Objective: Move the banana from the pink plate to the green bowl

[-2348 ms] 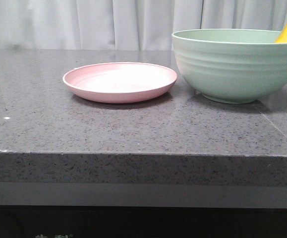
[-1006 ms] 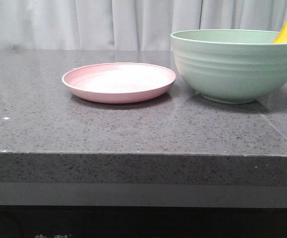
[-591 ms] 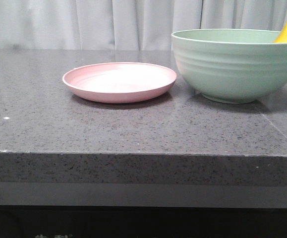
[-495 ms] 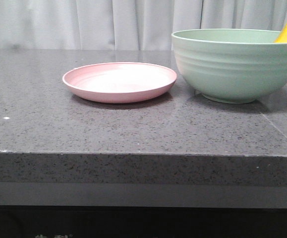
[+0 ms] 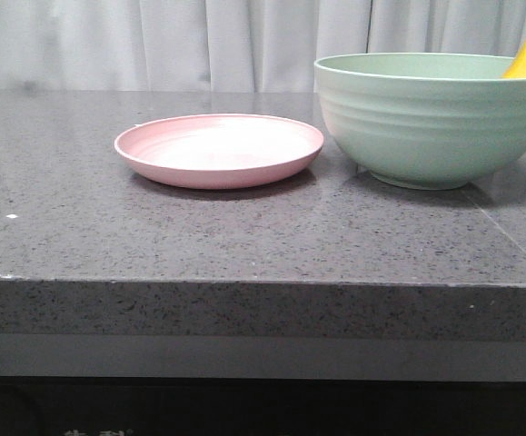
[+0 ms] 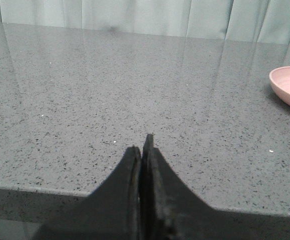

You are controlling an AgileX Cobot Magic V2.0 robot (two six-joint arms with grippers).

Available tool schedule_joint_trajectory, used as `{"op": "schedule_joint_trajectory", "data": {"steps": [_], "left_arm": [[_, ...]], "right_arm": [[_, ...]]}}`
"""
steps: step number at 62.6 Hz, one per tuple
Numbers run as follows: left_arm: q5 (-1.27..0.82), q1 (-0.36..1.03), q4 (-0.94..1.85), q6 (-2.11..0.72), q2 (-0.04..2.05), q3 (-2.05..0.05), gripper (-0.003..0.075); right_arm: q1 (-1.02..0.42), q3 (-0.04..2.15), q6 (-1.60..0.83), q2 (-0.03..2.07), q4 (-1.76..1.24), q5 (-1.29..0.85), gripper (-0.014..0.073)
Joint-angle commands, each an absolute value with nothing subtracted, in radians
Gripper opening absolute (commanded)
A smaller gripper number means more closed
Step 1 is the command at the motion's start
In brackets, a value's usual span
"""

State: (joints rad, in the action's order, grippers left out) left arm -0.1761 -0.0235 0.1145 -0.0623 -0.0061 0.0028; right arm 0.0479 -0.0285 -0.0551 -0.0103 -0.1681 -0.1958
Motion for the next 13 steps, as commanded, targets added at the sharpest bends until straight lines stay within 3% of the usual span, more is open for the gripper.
{"op": "schedule_joint_trajectory", "data": {"steps": [1, 13], "left_arm": [[-0.095, -0.023, 0.116, -0.061, -0.03, 0.009, -0.0018], [-0.095, -0.023, 0.116, -0.061, -0.03, 0.009, -0.0018]], "right_arm": [[0.053, -0.024, -0.056, -0.033, -0.161, -0.12, -0.0057], [0.053, -0.024, -0.056, -0.033, -0.161, -0.12, -0.0057]]}}
